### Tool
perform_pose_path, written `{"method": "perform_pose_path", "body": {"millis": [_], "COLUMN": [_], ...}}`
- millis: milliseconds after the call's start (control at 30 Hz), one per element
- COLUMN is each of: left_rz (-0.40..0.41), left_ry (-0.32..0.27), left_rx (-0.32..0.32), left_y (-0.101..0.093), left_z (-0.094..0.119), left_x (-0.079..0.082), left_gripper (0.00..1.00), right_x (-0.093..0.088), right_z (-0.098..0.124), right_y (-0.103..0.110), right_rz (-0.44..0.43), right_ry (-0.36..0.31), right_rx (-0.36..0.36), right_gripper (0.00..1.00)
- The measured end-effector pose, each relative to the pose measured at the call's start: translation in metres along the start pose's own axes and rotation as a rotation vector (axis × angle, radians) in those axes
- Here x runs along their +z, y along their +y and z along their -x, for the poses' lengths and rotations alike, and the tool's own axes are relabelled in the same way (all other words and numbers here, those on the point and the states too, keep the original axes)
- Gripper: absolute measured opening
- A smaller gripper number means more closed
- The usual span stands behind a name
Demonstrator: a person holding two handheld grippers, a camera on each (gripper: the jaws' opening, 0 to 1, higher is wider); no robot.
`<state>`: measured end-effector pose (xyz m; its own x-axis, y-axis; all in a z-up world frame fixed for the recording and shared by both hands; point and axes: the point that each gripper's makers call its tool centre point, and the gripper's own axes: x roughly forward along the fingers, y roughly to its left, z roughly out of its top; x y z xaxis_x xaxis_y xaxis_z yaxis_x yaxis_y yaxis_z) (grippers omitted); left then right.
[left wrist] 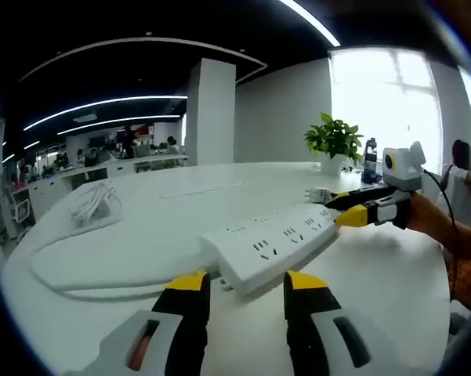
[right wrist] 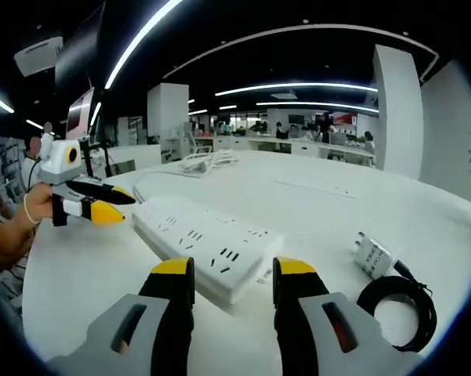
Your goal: Straighten the power strip on the desk, plug the charger into it
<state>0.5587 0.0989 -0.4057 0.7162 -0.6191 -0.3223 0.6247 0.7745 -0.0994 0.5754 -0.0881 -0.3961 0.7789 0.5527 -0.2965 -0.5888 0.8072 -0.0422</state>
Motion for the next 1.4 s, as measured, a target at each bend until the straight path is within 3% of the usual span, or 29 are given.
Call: {"method": "perform_pose_path", "body": {"millis": [333,533,900,1400], "left_rz": [-0.003,-0.042,-0.090,-0.095], "left_ry": [-0.064,-0.059,-0.114,-0.145], "left_rx": [0.005,0.029,0.051,0.015], "left_y": [-0.005,-0.011,-0.022,-0.039], "left_z": [0.011,0.014,0.020,0.027], "left_x": [0.013,0.014,0.022,0.023], "left_gripper": [0.43,0.56,0.62,0.68], "right_x": [0.019,0.025,0.033,0.039], "right_z": [0.015,0.021,0.045,0.084], "right_y": [0.005,0.005,-0.007,-0.031], "right_rz": [0.061,0.063,0.086,0.181], "right_ry": [-0.078,-0.100,-0.131,-0.151], "right_rx": [0.018,0.021,0.000,-0.009], "right_gripper": [0.47,0.48,0.53,0.63]}}
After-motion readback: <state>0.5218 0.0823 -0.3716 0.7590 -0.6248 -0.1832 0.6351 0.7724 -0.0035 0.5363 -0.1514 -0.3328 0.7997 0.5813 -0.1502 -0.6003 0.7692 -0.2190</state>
